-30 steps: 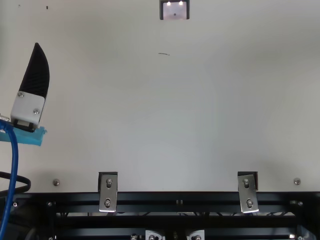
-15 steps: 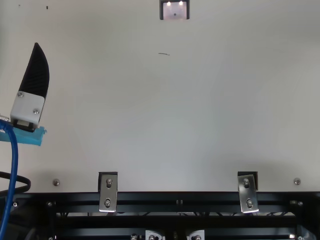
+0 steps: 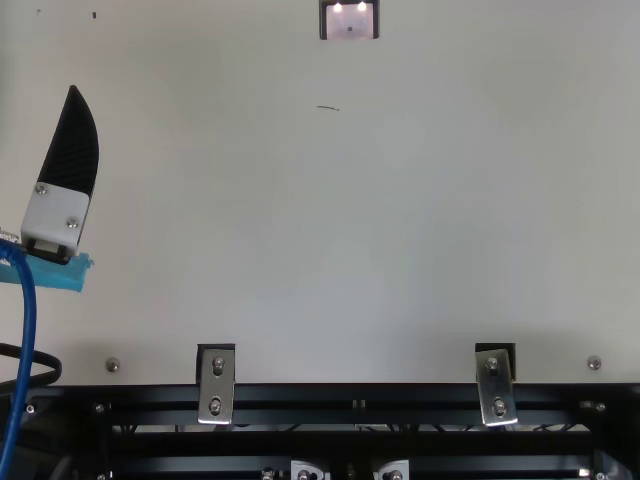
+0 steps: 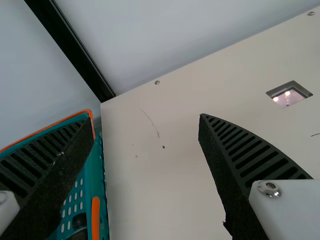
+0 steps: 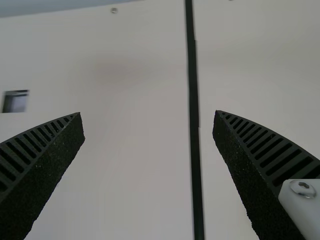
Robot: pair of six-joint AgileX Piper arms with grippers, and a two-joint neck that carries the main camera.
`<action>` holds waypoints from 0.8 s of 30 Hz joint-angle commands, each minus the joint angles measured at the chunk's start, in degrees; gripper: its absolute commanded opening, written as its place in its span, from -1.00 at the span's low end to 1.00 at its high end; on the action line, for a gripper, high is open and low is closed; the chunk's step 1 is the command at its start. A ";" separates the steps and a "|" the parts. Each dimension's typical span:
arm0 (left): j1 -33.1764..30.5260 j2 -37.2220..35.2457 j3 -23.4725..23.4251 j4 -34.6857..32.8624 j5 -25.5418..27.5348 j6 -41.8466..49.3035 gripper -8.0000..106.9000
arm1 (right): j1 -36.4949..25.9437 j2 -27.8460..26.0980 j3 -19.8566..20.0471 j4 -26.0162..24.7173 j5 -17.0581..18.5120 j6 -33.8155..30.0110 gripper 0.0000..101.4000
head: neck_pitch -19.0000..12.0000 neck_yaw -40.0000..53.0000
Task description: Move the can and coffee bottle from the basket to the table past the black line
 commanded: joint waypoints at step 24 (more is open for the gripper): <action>0.00 0.00 0.00 0.00 0.00 0.00 0.71 | 20.57 -10.04 8.72 21.21 3.90 14.88 1.00 | -1.61 -1.43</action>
